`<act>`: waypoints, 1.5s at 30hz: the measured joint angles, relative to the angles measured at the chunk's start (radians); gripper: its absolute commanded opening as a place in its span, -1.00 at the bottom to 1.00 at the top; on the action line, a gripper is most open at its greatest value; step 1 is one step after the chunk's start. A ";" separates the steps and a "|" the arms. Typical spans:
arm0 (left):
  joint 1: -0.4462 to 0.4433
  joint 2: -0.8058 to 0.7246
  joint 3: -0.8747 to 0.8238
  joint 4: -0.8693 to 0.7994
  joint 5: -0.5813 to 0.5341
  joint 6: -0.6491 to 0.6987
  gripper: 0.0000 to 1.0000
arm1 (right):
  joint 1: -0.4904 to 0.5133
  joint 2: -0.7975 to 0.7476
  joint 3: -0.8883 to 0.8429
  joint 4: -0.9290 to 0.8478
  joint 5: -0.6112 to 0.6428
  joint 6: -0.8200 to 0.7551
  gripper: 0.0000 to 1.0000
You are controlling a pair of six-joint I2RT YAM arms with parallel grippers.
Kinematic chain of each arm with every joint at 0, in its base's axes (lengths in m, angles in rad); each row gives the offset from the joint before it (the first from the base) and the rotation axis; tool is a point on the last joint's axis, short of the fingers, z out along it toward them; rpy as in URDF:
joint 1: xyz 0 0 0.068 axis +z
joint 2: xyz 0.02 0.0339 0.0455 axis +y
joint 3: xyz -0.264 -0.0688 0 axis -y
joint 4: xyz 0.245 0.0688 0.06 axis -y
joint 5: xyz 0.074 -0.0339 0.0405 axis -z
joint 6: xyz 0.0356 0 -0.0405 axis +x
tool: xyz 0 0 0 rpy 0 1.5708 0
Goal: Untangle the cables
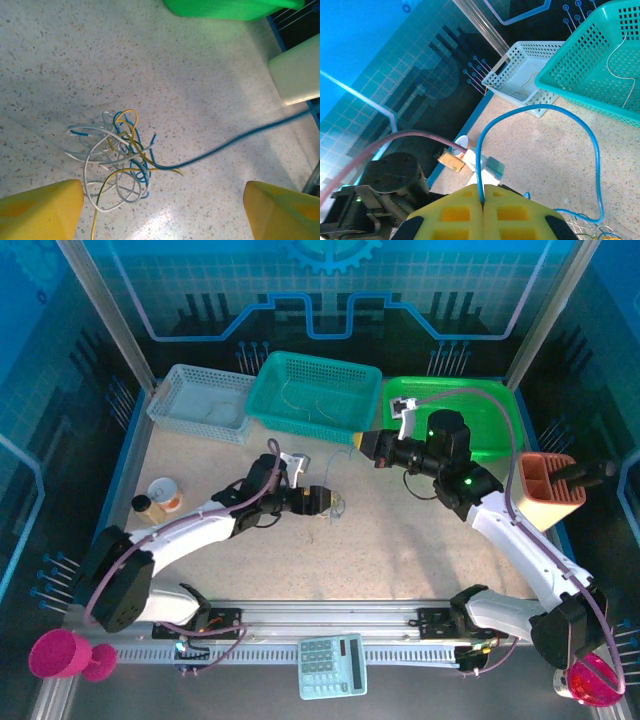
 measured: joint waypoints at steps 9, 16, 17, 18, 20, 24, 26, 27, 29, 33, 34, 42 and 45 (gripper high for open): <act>0.000 -0.174 -0.030 -0.046 -0.008 0.005 0.93 | 0.000 0.000 0.000 -0.003 0.001 -0.012 -1.00; 0.000 -0.223 0.023 -0.048 0.004 0.032 0.81 | 0.001 0.000 0.000 -0.008 0.005 -0.012 -1.00; 0.000 -0.221 0.042 -0.047 0.008 0.035 0.77 | 0.002 0.000 0.000 -0.008 0.007 -0.012 -1.00; 0.000 -0.217 0.064 -0.047 0.014 0.042 0.73 | 0.003 0.000 -0.001 -0.008 0.008 -0.012 -1.00; 0.000 -0.201 0.113 -0.037 0.028 0.055 0.64 | 0.009 0.000 -0.005 -0.007 0.011 -0.012 -1.00; 0.000 -0.145 0.190 -0.010 0.058 0.076 0.43 | 0.023 0.002 -0.017 -0.008 0.015 -0.012 -1.00; 0.000 -0.108 0.221 0.001 0.077 0.085 0.30 | 0.030 0.006 -0.019 -0.008 0.017 -0.012 -1.00; 0.000 -0.090 0.232 0.006 0.085 0.088 0.25 | 0.034 0.009 -0.019 -0.008 0.019 -0.012 -1.00; 0.000 -0.060 0.246 0.014 0.103 0.098 0.17 | 0.039 0.013 -0.020 -0.008 0.020 -0.012 -1.00; 0.000 -0.024 0.249 0.029 0.134 0.101 0.14 | 0.042 0.013 -0.020 -0.008 0.028 -0.012 -1.00; 0.000 -0.019 0.249 0.032 0.140 0.101 0.14 | 0.042 0.013 -0.020 -0.008 0.031 -0.012 -1.00; 0.000 -0.018 0.249 0.051 0.171 0.100 0.09 | 0.045 0.014 -0.020 -0.008 0.037 -0.012 -1.00; 0.000 -0.009 0.249 0.060 0.177 0.099 0.00 | 0.052 0.014 -0.020 -0.007 0.037 -0.012 -1.00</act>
